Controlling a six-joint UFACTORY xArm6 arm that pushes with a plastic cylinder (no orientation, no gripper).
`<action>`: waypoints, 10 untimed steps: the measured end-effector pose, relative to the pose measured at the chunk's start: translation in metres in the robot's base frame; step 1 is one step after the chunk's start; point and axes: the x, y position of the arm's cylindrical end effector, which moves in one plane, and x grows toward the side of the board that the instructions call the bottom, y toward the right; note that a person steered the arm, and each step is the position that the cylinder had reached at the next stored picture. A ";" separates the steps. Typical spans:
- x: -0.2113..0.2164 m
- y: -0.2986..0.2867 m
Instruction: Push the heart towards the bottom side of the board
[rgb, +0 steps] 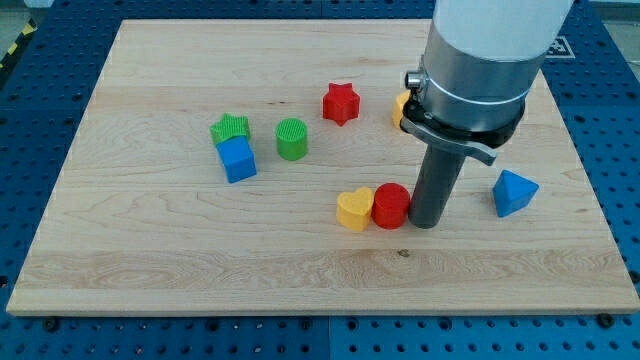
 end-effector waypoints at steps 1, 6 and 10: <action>-0.012 0.004; -0.045 -0.072; 0.000 -0.099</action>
